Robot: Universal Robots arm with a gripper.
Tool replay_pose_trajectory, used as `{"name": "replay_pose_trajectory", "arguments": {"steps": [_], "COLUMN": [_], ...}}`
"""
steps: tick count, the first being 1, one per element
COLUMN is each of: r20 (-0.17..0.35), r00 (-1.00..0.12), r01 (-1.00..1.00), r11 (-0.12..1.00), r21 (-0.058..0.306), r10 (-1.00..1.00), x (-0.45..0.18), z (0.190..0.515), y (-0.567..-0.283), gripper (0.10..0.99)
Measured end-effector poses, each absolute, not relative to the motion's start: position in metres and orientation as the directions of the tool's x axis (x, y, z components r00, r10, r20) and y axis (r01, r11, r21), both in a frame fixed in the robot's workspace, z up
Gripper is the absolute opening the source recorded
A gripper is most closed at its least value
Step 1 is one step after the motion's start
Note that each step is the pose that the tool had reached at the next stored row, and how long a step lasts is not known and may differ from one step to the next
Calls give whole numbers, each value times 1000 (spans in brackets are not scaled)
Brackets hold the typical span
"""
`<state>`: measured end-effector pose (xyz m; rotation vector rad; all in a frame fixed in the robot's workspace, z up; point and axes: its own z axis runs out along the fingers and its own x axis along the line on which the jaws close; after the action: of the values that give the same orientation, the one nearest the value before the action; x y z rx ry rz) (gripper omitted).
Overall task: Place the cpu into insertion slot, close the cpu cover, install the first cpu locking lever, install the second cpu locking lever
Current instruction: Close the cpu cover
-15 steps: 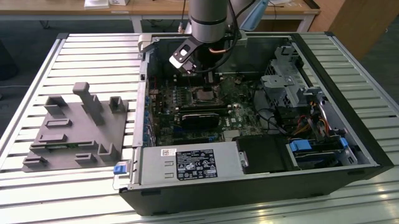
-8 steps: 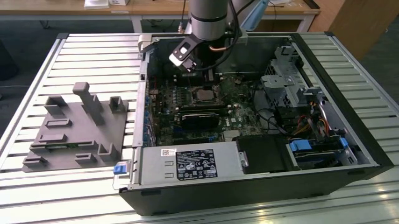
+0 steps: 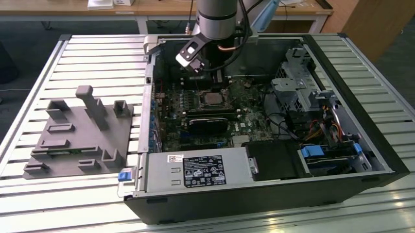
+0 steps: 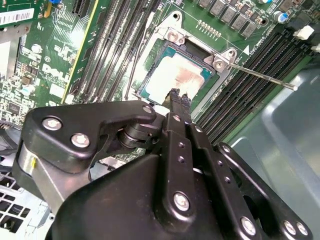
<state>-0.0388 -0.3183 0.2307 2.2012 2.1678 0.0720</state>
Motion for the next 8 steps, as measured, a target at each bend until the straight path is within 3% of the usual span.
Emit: {"name": "replay_pose_trajectory", "arguments": {"steps": [8], "r20": [-3], "r00": [15], "r01": [997], "r11": [-15], "r21": [69], "r10": [1000], "x": [-39], "z": [237], "y": [-318], "gripper": [106]}}
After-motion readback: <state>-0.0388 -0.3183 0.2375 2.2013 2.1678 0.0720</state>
